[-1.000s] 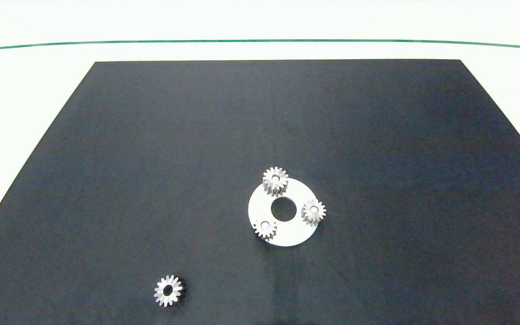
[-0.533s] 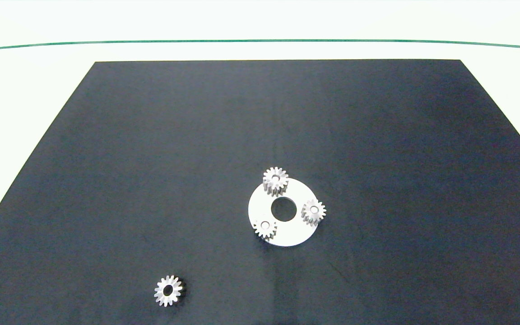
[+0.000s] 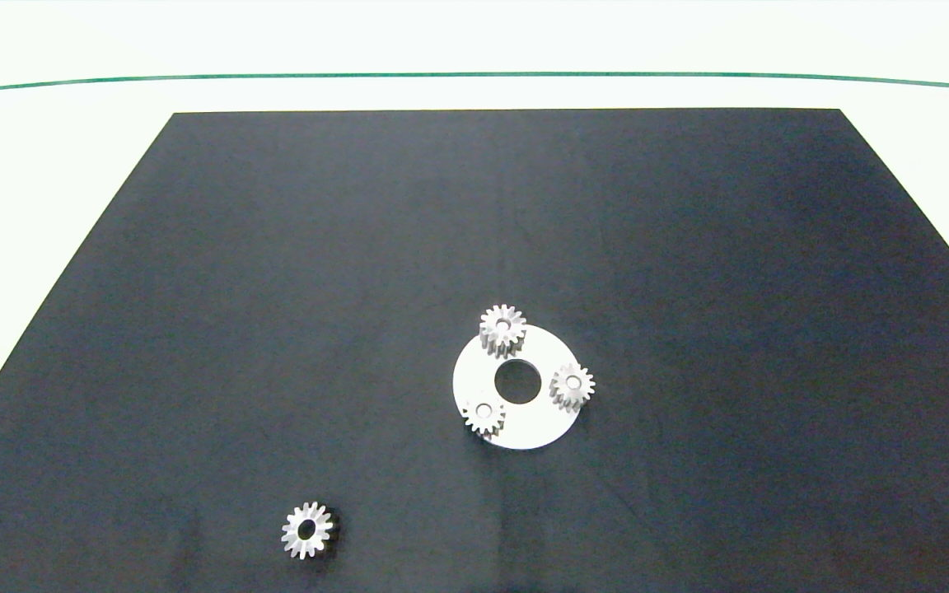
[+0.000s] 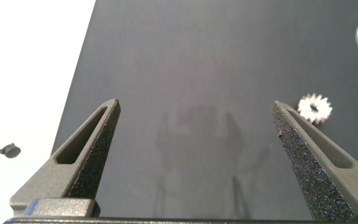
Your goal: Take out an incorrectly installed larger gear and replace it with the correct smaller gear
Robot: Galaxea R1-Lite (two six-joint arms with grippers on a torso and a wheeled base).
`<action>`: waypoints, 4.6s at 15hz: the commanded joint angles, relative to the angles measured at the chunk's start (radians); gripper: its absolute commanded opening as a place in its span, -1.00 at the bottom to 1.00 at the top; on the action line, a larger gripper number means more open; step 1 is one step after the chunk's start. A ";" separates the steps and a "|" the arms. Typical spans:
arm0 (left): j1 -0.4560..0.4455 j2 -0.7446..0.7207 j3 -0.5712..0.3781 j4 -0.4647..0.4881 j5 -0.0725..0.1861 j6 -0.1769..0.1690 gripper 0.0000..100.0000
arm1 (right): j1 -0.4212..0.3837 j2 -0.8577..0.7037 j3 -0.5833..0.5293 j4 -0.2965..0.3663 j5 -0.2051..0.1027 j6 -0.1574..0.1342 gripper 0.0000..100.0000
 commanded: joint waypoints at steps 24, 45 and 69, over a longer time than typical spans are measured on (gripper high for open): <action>-0.004 0.467 -0.380 0.243 0.002 -0.076 1.00 | 0.514 1.240 -0.596 -0.160 -0.009 -0.094 1.00; 0.002 0.459 -0.385 0.241 0.004 -0.094 1.00 | 0.712 1.720 -0.977 -0.199 -0.110 -0.234 1.00; 0.000 0.444 -0.377 0.241 0.008 -0.097 1.00 | 0.706 1.863 -1.087 -0.234 -0.158 -0.214 0.85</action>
